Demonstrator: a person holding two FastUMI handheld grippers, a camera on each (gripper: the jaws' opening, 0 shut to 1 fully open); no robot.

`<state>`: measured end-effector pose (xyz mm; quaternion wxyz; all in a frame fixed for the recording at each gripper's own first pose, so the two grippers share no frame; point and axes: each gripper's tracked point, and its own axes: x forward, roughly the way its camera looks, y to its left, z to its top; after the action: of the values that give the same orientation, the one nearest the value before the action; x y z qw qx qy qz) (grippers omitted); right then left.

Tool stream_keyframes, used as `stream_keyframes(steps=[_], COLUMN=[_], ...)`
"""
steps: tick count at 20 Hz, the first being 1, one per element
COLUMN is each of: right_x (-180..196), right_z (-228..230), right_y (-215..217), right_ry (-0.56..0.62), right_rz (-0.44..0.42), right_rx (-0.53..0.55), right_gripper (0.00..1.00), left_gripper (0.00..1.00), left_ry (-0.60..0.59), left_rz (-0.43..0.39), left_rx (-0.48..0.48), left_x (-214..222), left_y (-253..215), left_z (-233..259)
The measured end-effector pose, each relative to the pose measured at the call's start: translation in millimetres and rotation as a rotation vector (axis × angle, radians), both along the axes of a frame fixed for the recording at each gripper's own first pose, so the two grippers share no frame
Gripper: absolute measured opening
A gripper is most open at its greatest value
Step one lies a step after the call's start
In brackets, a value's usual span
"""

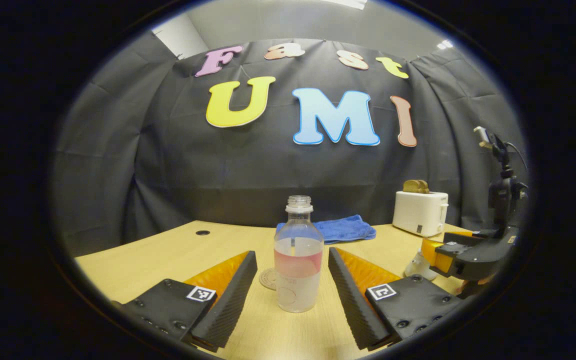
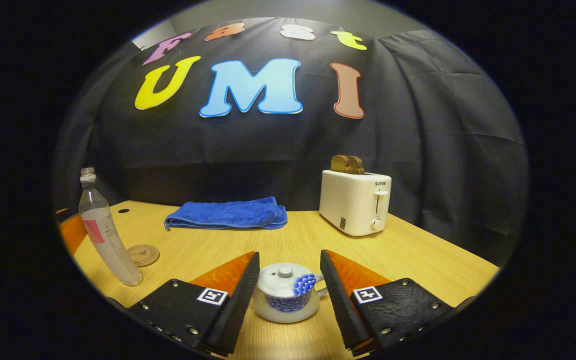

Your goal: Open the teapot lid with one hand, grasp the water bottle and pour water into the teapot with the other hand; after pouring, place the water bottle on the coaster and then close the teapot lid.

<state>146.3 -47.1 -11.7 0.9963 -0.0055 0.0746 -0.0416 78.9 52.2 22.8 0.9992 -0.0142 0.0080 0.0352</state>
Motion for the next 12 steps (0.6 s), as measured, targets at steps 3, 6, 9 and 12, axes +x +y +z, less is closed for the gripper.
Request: stream_keyframes(steps=[3, 6, 9, 12], right_x=[4.2, 4.5, 2.2, 4.6], right_z=[4.1, 3.9, 4.6, 8.3], right_y=[6.4, 3.7, -2.7, 1.7], right_ry=[-0.001, 0.009, 0.008, 0.005], right_rz=[0.015, -0.003, -0.028, -0.020], right_rx=[0.017, 0.020, 0.017, -0.008], right_gripper=[0.51, 0.19, 0.01, 0.01], left_gripper=[0.99, 0.99, 0.99, 0.99], left_ry=[-0.009, -0.003, -0.006, -0.006], left_rz=[0.004, 0.009, 0.019, 0.029], left_rx=[0.005, -0.001, 0.001, 0.012], left_x=[-0.7, -1.9, -2.0, 0.2], left_y=[4.4, 8.8, 16.4, 20.5], left_z=[2.3, 1.0, 1.6, 2.3])
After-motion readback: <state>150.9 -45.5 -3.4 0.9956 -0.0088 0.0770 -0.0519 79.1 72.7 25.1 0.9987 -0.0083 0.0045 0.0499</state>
